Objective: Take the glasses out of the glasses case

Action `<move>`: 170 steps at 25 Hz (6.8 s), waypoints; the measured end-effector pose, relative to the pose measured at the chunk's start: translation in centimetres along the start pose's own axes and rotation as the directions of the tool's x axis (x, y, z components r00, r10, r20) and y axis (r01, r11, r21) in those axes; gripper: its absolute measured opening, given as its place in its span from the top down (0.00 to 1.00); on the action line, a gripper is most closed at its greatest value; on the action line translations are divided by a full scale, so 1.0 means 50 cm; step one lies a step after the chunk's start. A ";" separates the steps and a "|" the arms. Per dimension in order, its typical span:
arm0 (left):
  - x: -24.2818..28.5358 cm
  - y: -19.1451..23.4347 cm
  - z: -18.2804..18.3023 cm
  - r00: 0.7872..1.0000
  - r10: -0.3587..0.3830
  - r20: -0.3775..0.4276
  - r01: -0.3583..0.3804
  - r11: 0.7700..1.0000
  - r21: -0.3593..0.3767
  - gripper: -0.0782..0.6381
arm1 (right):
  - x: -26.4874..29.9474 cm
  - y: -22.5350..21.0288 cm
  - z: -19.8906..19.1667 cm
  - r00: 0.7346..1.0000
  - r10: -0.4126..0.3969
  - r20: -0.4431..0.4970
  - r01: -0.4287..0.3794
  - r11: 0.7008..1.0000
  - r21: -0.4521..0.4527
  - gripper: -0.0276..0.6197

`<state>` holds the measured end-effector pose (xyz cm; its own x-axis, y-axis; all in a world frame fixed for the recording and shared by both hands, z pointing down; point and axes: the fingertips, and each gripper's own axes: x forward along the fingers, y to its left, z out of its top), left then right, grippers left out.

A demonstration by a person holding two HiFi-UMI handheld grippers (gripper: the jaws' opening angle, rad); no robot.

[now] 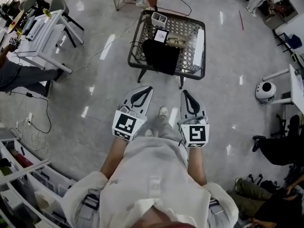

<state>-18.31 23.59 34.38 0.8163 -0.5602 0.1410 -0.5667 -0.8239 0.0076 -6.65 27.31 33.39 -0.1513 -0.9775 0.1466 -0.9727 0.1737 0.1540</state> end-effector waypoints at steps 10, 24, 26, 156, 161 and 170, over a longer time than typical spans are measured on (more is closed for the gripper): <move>0.128 0.048 0.029 1.000 0.026 -0.015 -0.026 1.000 0.015 0.87 | 0.106 -0.097 0.004 0.999 0.037 0.005 -0.037 0.999 0.014 0.95; 0.289 0.051 0.057 0.996 0.070 -0.054 -0.068 0.997 0.042 0.87 | 0.202 -0.240 -0.008 0.995 0.097 0.032 -0.098 0.994 0.045 0.95; 0.312 0.048 0.064 0.996 0.072 -0.057 -0.069 0.996 0.051 0.87 | 0.212 -0.263 -0.007 0.994 0.101 0.038 -0.103 0.993 0.050 0.95; 1.026 0.431 -0.395 0.859 -0.077 -0.506 -0.080 0.956 -0.282 0.87 | 0.927 -0.519 -0.552 0.796 0.319 -0.514 -0.234 0.946 0.226 0.95; 1.033 0.429 -0.427 0.847 -0.090 -0.524 -0.077 0.955 -0.288 0.87 | 0.936 -0.516 -0.585 0.781 0.319 -0.537 -0.242 0.947 0.211 0.95; 1.036 0.418 -0.468 0.826 -0.113 -0.552 -0.084 0.944 -0.320 0.87 | 0.940 -0.499 -0.632 0.746 0.329 -0.579 -0.262 0.944 0.198 0.93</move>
<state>9.51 -20.63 65.01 0.6769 -0.3219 0.6620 -0.6394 -0.7027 0.3121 16.04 -19.21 67.31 -0.3305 -0.6029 0.7261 -0.9139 0.3966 -0.0868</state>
